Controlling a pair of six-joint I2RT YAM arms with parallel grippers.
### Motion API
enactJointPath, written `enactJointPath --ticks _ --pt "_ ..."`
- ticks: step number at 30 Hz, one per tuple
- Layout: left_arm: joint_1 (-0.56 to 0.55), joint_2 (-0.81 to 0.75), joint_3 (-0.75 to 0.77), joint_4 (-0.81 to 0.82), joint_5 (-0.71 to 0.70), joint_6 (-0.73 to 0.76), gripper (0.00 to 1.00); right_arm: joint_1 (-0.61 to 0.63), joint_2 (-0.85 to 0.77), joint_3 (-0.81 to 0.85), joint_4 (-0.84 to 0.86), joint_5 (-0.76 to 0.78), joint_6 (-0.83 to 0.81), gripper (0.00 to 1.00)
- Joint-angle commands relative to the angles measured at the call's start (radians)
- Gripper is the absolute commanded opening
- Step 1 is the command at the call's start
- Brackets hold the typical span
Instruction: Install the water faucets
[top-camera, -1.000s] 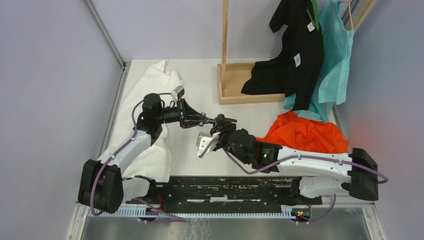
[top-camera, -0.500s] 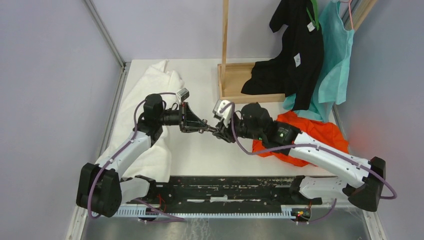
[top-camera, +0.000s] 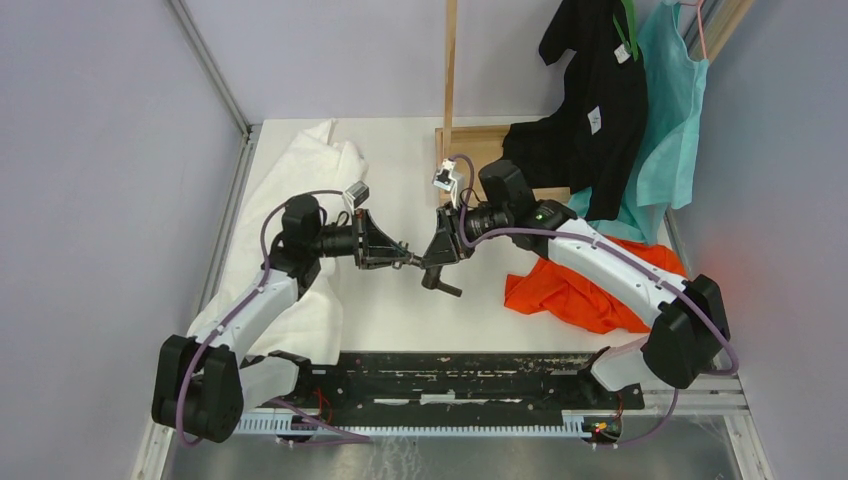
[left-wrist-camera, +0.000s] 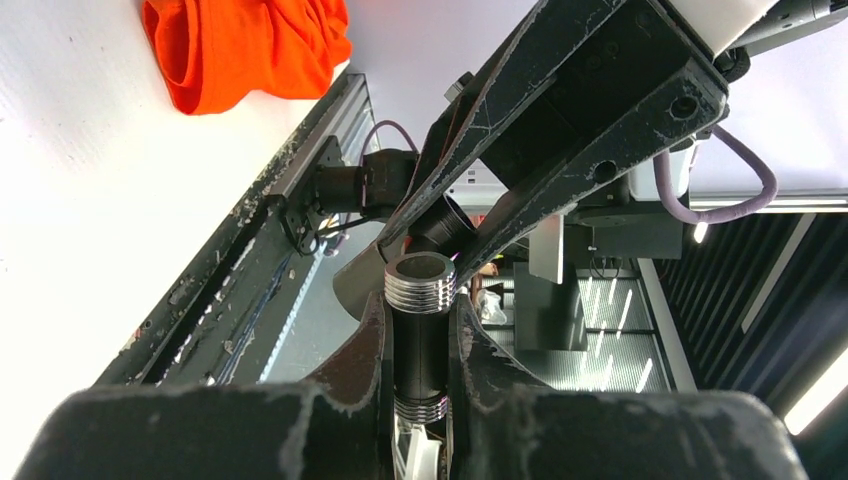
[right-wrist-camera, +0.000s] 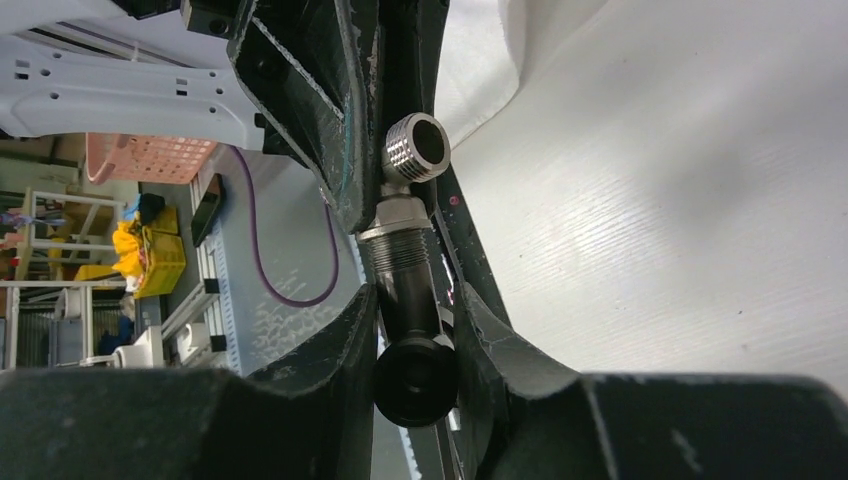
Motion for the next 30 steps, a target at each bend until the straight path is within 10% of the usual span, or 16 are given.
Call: enactJointPath --ticks 1,6,17,30 --pt "-0.002 -0.022 -0.008 0.230 -0.057 -0.066 0.03 -0.001 -0.013 0.026 -0.024 -0.056 0.076 0.30" --pt "0.000 0.008 -0.062 0.378 -0.080 -0.155 0.03 -0.022 -0.053 0.065 -0.180 0.131 -0.062 0.99" --pt "0.018 0.067 -0.073 0.412 -0.148 -0.248 0.03 -0.028 -0.282 0.063 -0.239 0.637 -0.269 1.00" --pt "0.033 0.077 -0.087 0.533 -0.178 -0.379 0.03 -0.028 -0.257 -0.168 0.128 0.334 -0.085 1.00"
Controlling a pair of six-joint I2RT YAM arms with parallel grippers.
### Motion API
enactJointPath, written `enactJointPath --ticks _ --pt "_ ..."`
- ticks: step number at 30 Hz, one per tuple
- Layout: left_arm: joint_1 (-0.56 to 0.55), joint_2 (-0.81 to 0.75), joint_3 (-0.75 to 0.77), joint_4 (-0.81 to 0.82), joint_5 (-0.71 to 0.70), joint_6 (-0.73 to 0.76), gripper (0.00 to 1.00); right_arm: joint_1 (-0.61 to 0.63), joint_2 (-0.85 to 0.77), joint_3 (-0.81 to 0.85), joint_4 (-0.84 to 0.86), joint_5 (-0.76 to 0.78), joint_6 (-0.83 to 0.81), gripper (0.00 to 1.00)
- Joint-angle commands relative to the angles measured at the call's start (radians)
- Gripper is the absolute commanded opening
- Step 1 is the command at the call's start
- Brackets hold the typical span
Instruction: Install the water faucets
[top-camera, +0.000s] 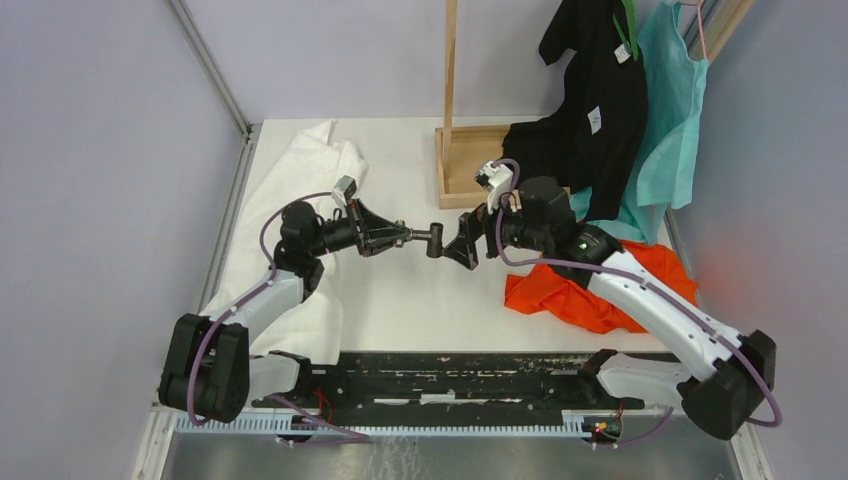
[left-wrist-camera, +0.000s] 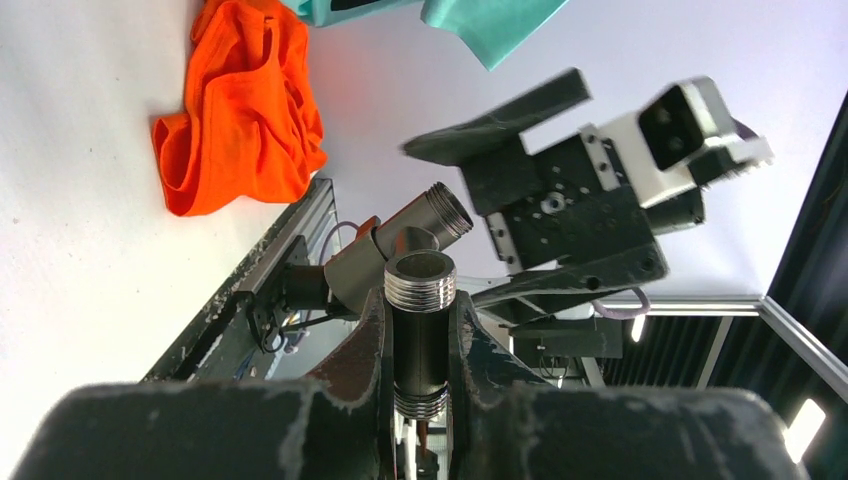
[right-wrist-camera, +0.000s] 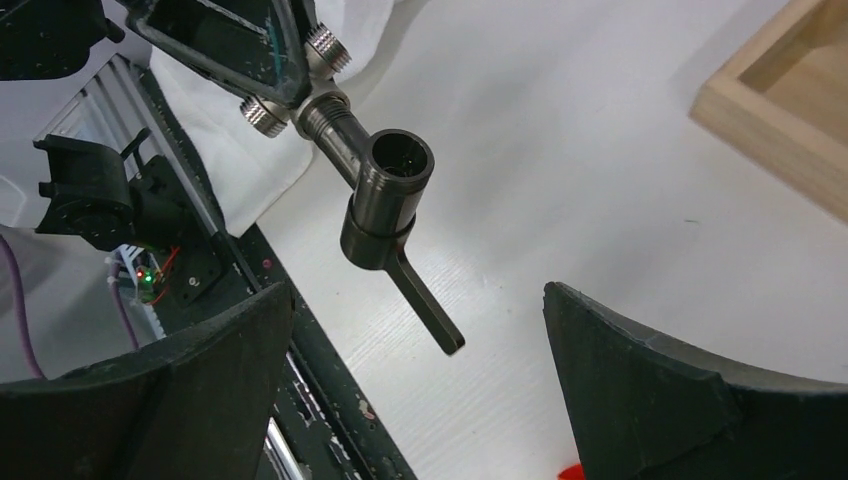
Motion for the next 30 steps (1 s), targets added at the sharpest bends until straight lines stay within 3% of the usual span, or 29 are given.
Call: enactJointPath --ticks 1,13,18,26,30 --pt "0.006 -0.020 0.011 0.109 -0.015 -0.068 0.03 -0.002 0.090 -0.038 0.176 -0.171 0.117 1.00" --pt "0.007 -0.009 0.006 0.120 -0.015 -0.059 0.03 -0.026 0.227 -0.083 0.439 -0.468 0.356 0.99" --pt "0.009 -0.006 -0.002 0.112 -0.009 -0.034 0.03 -0.049 0.209 -0.128 0.569 -0.501 0.501 0.76" --pt "0.011 0.008 -0.002 0.109 -0.004 -0.015 0.03 -0.076 0.241 -0.156 0.741 -0.548 0.756 0.66" --pt "0.010 0.012 0.001 0.132 0.014 -0.002 0.03 -0.082 0.290 -0.174 0.914 -0.569 0.932 0.54"
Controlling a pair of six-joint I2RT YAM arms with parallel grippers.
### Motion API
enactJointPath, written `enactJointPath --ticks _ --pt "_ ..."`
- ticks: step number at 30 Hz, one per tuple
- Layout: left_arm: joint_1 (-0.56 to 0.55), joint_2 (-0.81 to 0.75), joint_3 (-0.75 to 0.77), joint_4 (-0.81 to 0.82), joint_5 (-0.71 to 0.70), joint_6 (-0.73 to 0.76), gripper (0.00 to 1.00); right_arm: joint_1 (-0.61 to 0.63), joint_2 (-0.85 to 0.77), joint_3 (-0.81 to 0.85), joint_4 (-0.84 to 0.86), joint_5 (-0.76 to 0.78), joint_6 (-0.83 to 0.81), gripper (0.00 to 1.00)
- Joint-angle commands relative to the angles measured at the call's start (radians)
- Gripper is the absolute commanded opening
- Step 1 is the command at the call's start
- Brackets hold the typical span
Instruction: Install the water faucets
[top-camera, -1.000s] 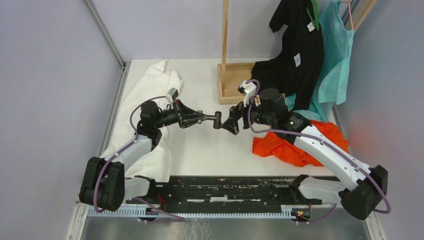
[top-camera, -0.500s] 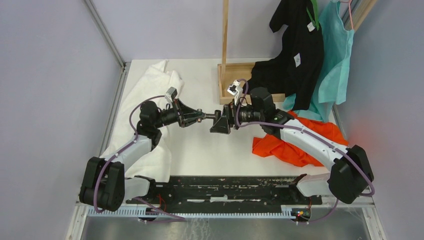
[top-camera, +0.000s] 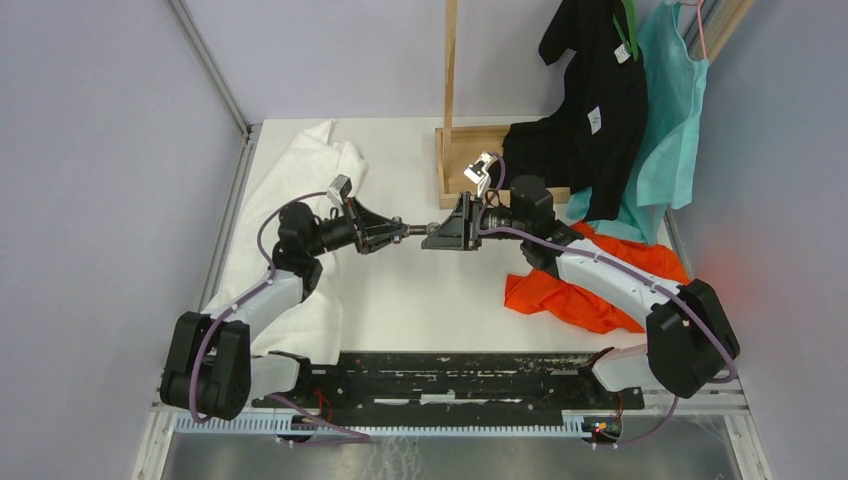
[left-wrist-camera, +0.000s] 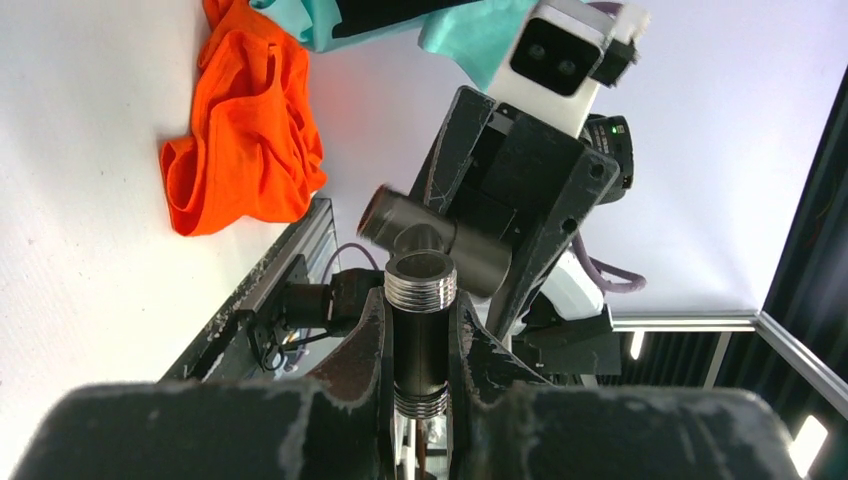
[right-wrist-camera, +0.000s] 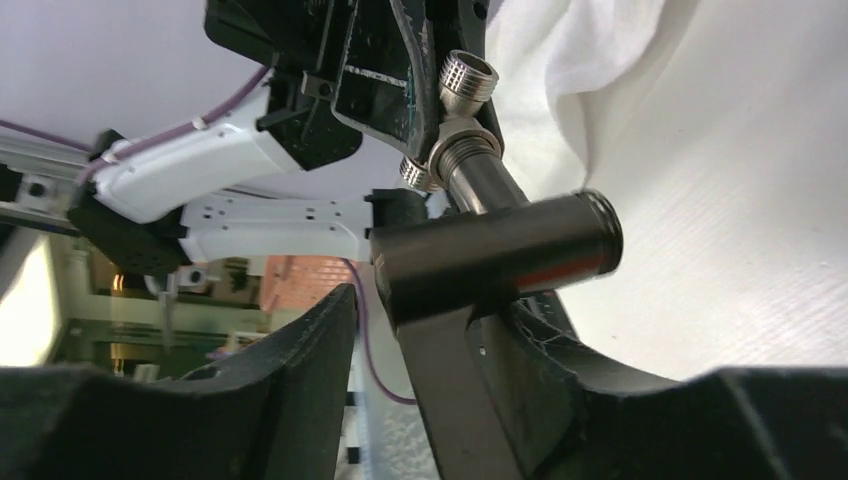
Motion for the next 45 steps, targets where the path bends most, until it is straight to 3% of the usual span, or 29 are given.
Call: enactJointPath --ticks 1,4,6,11,14,19,26,32,35,36,40,42,45 --pt "-0.002 0.005 0.012 0.100 0.047 0.012 0.03 -0.004 0.037 -0.003 0.295 -0.061 0.246 0.50" --pt "-0.002 0.007 0.014 0.117 0.075 0.031 0.03 -0.007 0.058 -0.007 0.361 -0.059 0.352 0.41" --pt "-0.003 0.006 0.022 0.094 0.092 0.059 0.03 -0.015 0.067 -0.008 0.403 -0.063 0.416 0.40" --pt "-0.002 -0.006 0.033 -0.031 0.101 0.155 0.03 -0.033 0.020 -0.012 0.379 -0.049 0.403 0.83" --pt "0.000 -0.006 0.030 -0.041 0.100 0.162 0.03 -0.037 -0.024 -0.006 0.267 -0.018 0.322 0.91" --pt "0.000 -0.003 0.025 -0.052 0.101 0.171 0.03 -0.045 -0.112 0.005 0.074 0.071 0.182 0.93" --pt "0.003 0.000 0.041 -0.054 0.092 0.166 0.03 -0.049 -0.198 0.144 -0.573 0.290 -0.252 0.94" --pt "0.003 0.004 0.055 -0.091 0.077 0.143 0.03 -0.049 -0.321 0.196 -0.723 0.421 -0.485 0.94" --pt "0.003 0.005 0.058 -0.094 0.075 0.118 0.03 -0.045 -0.356 0.210 -0.706 0.371 -0.534 0.90" --pt "0.003 0.003 0.060 -0.097 0.075 0.117 0.03 -0.042 -0.359 0.209 -0.683 0.338 -0.535 0.84" --pt "0.004 -0.008 0.071 -0.115 0.069 0.119 0.03 0.015 -0.334 0.211 -0.625 0.215 -0.569 0.43" --pt "0.004 -0.011 0.072 -0.129 0.063 0.127 0.03 0.090 -0.308 0.222 -0.634 0.232 -0.604 0.33" --pt "0.003 -0.009 0.071 -0.133 0.064 0.130 0.03 0.227 -0.252 0.250 -0.679 0.340 -0.671 0.25"
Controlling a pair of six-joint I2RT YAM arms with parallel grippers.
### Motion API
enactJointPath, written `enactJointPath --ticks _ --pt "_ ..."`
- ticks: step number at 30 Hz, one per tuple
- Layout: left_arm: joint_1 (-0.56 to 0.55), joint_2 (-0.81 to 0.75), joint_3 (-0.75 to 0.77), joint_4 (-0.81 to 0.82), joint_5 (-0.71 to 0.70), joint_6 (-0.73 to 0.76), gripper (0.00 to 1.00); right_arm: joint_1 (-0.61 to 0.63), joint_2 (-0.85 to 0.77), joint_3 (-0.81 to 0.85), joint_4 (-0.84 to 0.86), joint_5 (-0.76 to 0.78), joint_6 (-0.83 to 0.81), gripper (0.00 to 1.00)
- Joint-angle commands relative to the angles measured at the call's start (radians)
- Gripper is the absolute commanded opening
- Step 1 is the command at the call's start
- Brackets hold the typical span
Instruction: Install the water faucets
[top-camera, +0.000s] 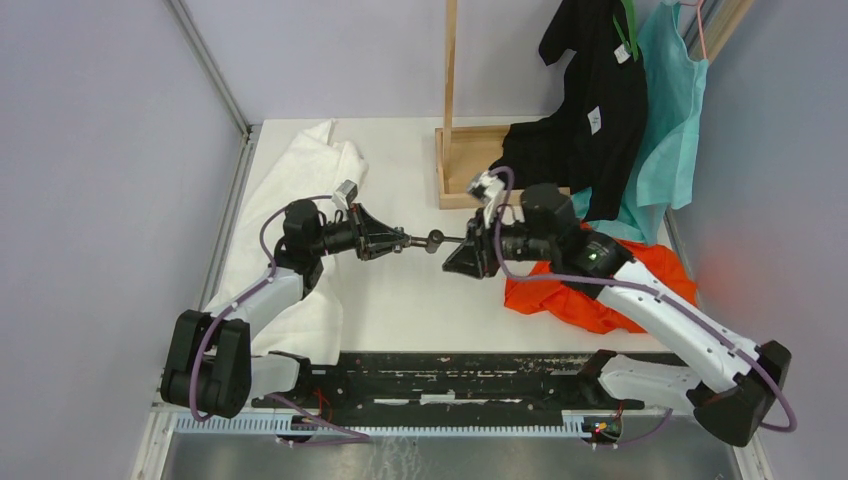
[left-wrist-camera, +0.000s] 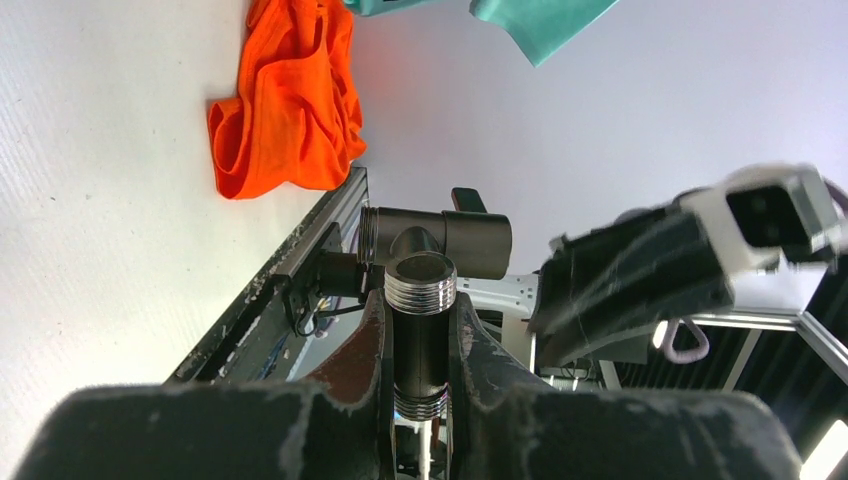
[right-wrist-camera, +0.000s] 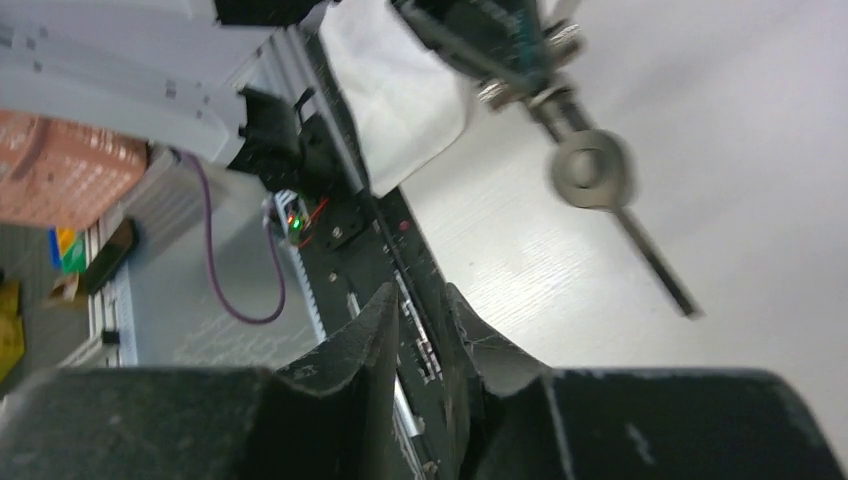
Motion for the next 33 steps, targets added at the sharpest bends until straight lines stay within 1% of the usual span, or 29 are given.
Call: enactJointPath --ticks 1,4,10,13,15,19,21,24,27,28,29,30,31,32,33 --pt "0.000 -0.019 0.048 0.033 0.015 0.004 0.03 0.154 0.077 0.072 -0.031 0.098 -0.117 0.21" --pt "0.000 -0.020 0.046 0.032 0.017 0.005 0.03 0.164 0.137 0.086 -0.038 0.190 -0.105 0.15" --pt "0.000 -0.029 0.043 0.026 0.028 0.014 0.03 0.161 0.216 0.166 -0.073 0.412 -0.107 0.08" --pt "0.000 -0.027 0.038 0.059 0.046 0.004 0.03 0.150 0.276 0.217 -0.076 0.471 -0.117 0.07" --pt "-0.001 -0.030 0.033 0.061 0.043 0.006 0.03 0.136 0.311 0.232 -0.043 0.477 -0.115 0.06" --pt "0.000 -0.018 0.036 0.062 0.051 0.003 0.03 0.097 0.358 0.234 0.032 0.472 -0.033 0.04" --pt "-0.001 -0.015 0.035 0.099 0.058 -0.018 0.03 0.091 0.370 0.250 0.026 0.477 -0.009 0.03" --pt "-0.001 -0.015 0.041 0.128 0.063 -0.034 0.03 0.091 0.383 0.280 -0.004 0.448 -0.010 0.04" --pt "-0.001 -0.012 0.045 0.128 0.062 -0.032 0.03 0.090 0.335 0.259 -0.008 0.455 -0.004 0.06" --pt "-0.002 -0.011 0.046 0.129 0.061 -0.030 0.03 0.091 0.311 0.246 -0.014 0.462 -0.003 0.07" --pt "-0.001 -0.009 0.044 0.131 0.058 -0.029 0.03 0.091 0.284 0.234 -0.019 0.471 0.004 0.11" --pt "-0.002 -0.008 0.043 0.137 0.056 -0.031 0.03 0.091 0.261 0.220 -0.023 0.483 0.015 0.21" --pt "-0.001 -0.006 0.041 0.164 0.054 -0.041 0.03 0.089 0.240 0.197 -0.022 0.490 0.033 0.35" --pt "-0.001 -0.003 0.038 0.203 0.050 -0.062 0.03 0.084 0.222 0.174 -0.016 0.485 0.053 0.52" --pt "-0.001 0.001 0.034 0.243 0.048 -0.083 0.03 0.078 0.206 0.146 -0.005 0.469 0.087 0.66"
